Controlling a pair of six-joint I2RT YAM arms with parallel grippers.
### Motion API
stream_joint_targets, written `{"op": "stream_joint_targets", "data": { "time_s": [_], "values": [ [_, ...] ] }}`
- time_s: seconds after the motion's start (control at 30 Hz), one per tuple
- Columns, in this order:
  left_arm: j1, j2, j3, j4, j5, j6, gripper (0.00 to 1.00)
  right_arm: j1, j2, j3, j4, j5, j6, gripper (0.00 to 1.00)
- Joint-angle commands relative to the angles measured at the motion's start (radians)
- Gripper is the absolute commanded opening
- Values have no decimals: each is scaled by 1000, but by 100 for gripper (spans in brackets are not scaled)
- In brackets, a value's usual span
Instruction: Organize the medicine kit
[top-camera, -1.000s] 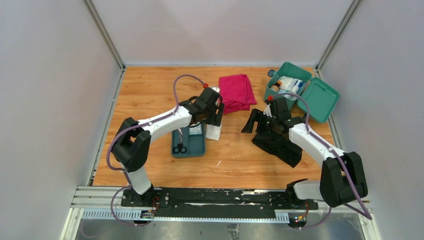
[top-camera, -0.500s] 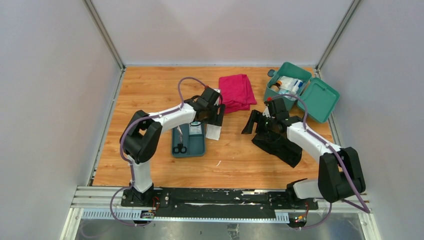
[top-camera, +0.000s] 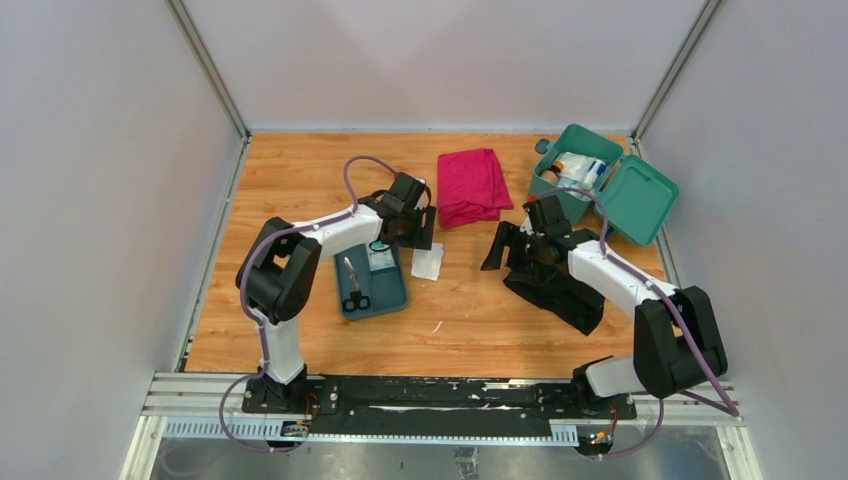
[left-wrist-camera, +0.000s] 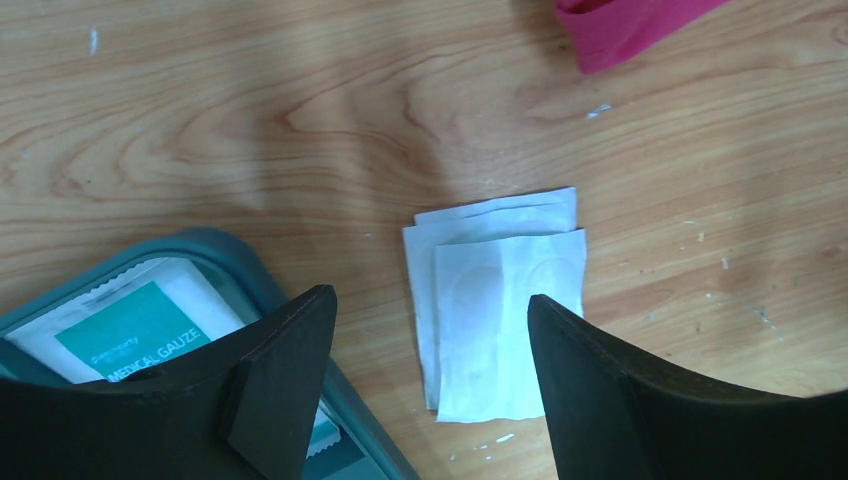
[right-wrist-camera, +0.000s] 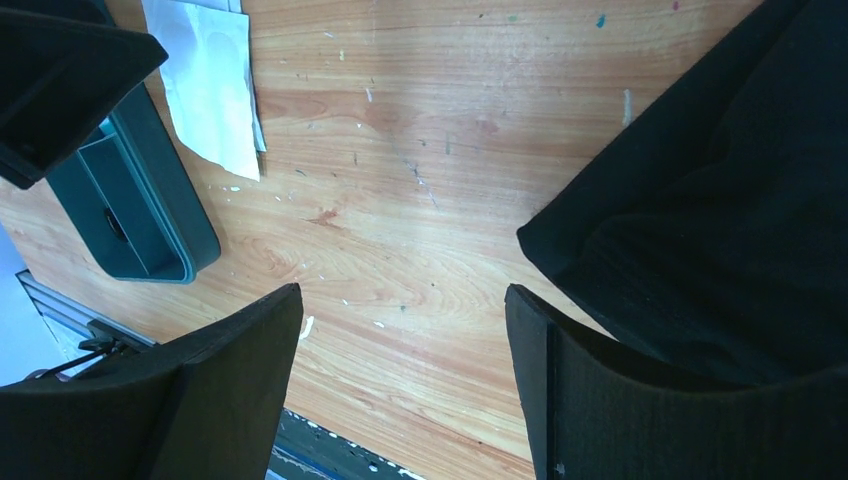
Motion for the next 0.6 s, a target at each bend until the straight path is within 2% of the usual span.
{"op": "stream_joint_targets", "data": {
  "time_s": [0.0, 0.33, 0.57],
  "values": [
    [12, -14, -25, -6, 0, 7, 75, 32, 14, 31, -27, 20, -9, 79],
    [15, -56, -61, 37, 38, 0, 74, 79, 87, 108, 20, -5, 34, 78],
    [15, -43, -79, 58, 85, -8, 59, 99, 197, 101, 206, -46, 144, 65]
  ]
}}
